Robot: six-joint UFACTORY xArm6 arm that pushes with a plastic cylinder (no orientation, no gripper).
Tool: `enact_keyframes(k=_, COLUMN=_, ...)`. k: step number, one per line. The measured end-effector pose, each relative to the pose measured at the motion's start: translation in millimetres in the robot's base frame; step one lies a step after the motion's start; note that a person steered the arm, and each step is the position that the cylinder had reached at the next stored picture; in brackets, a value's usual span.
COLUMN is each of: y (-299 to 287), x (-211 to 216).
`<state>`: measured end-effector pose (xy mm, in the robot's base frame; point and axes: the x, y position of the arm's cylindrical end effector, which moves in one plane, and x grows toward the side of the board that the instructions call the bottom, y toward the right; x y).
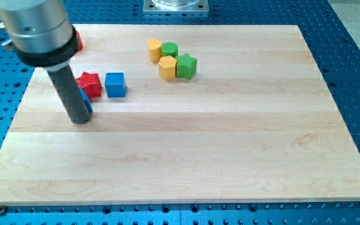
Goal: Group the red blocks with the blue blocks
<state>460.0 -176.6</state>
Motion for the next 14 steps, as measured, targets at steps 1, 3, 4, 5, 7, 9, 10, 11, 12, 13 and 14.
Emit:
enact_keyframes(k=1, y=-26.9, x=37.2)
enact_keyframes(k=3, y=-119.2, x=-42.1)
enact_keyframes(k=4, y=-119.2, x=-134.4)
enact_keyframes(k=5, y=-119.0, x=-208.4)
enact_keyframes(k=7, y=-10.3, x=-146.9)
enact_keyframes(k=9, y=-5.8, x=-171.5)
enact_keyframes(k=10, y=29.4, x=-170.0)
enact_keyframes(k=11, y=36.0, x=-120.2)
enact_keyframes(k=12, y=38.0, x=-98.4)
enact_keyframes(k=13, y=64.2, x=-92.3)
enact_keyframes(k=14, y=118.4, x=-87.3)
